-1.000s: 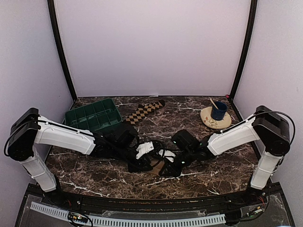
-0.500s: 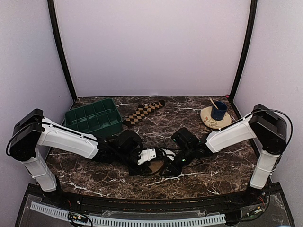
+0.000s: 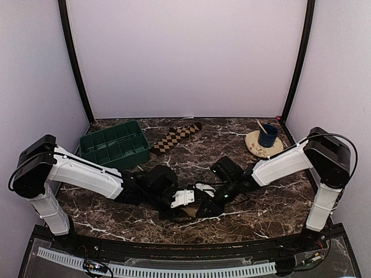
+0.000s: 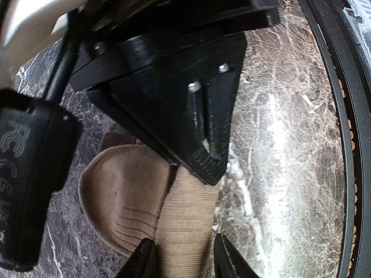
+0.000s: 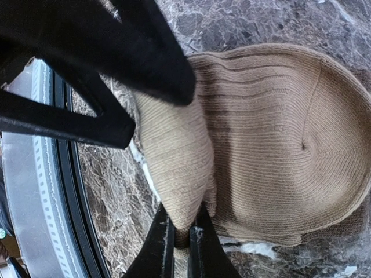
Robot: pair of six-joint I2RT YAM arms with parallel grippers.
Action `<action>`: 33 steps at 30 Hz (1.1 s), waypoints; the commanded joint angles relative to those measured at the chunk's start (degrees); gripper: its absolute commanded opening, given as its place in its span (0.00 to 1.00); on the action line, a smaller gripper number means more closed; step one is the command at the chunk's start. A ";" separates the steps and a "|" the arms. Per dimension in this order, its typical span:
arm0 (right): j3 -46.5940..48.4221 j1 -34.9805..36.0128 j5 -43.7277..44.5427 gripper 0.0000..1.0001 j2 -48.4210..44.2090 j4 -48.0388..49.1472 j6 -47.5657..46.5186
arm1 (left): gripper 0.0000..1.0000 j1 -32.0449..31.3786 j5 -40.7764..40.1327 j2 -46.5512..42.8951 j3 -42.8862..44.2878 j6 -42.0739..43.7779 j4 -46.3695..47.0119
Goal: Roll the socks
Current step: Roll the sock at the center of the board.
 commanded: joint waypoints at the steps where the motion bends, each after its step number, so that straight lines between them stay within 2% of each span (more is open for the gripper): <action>1: -0.21 -0.70 0.35 0.00 1.77 -4.52 -0.53 | 0.37 -0.97 0.47 -1.16 -0.71 1.75 -1.70; 16: -0.26 -1.09 -1.61 0.00 2.29 -4.57 -0.53 | 0.35 -1.25 -1.95 3.11 -0.02 1.97 -1.72; 19: 0.00 -1.18 -1.81 0.00 2.71 -4.91 -0.77 | 0.29 -1.27 -2.50 3.10 -0.03 1.95 -1.30; 28: 0.14 -1.40 -1.73 0.00 3.05 -5.26 -0.57 | 0.04 -1.27 -1.24 2.95 1.40 3.06 -2.93; 30: -0.07 -1.53 -1.53 0.04 2.85 -5.04 -0.38 | 0.00 -1.27 -0.71 3.16 1.79 3.17 -3.92; 33: -0.64 -1.68 -1.25 0.13 2.59 -4.35 0.28 | 0.00 -1.27 0.49 3.51 1.90 3.01 -4.78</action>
